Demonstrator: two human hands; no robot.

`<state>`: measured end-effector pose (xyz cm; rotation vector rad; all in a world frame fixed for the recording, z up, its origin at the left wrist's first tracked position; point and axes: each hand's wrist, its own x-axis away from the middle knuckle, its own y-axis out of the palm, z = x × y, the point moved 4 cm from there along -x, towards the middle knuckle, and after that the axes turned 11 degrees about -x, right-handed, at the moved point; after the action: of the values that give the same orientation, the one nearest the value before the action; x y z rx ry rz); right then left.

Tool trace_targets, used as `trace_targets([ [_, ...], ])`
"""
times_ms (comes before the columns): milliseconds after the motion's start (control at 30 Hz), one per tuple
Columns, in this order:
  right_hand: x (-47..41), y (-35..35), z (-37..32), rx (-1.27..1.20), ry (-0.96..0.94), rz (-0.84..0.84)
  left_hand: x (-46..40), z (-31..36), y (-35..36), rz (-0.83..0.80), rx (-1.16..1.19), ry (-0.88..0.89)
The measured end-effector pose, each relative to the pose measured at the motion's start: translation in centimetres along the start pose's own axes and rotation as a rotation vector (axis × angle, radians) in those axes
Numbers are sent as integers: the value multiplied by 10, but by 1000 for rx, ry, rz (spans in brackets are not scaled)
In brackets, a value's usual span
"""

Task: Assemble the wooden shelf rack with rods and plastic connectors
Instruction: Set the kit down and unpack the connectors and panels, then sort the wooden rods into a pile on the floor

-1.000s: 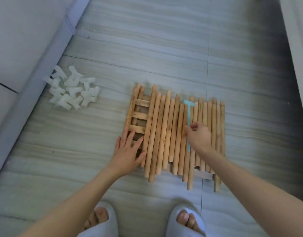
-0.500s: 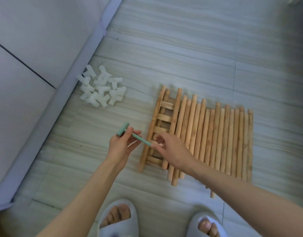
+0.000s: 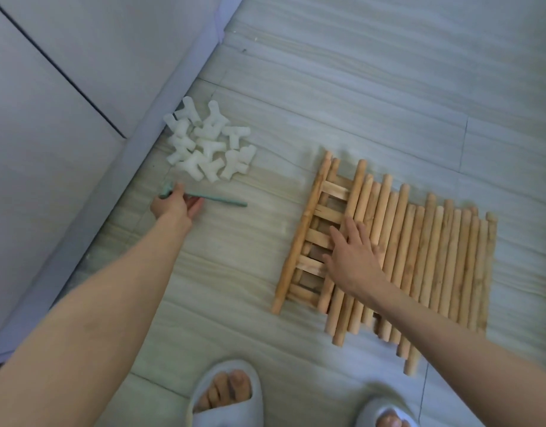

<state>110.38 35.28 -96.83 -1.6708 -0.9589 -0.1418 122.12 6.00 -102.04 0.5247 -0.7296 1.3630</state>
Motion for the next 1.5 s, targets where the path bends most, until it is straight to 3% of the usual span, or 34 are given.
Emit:
trace_targets([
  [400,1,0,2,-7,-27,-37,2,34,34,-190,220,-96],
  [567,7,-10,12,-62,-122,-32,32,14,33,-216,-67,-75],
  [700,21,-22,34,45,-213,11,90,-17,46,-185,-222,96],
  [800,36,-33,67,33,-137,103,146,-50,73,-357,-602,390],
  [900,52,-45,117,-42,106,255,198,-93,97,-653,-1060,878],
  [967,64,-50,156,-108,288,329,218,-123,111,-778,-1304,1082],
  [1100,76,-39,196,-297,486,245,210,-160,119,-784,-1669,1100],
  [1233,71,-23,187,-365,522,206,198,-165,111,-708,-1920,1344],
  [1433,66,-33,168,-386,514,314,202,-154,111,-654,-1685,1146],
  [1500,68,-36,171,-363,495,327,202,-155,115,-645,-1725,1130],
])
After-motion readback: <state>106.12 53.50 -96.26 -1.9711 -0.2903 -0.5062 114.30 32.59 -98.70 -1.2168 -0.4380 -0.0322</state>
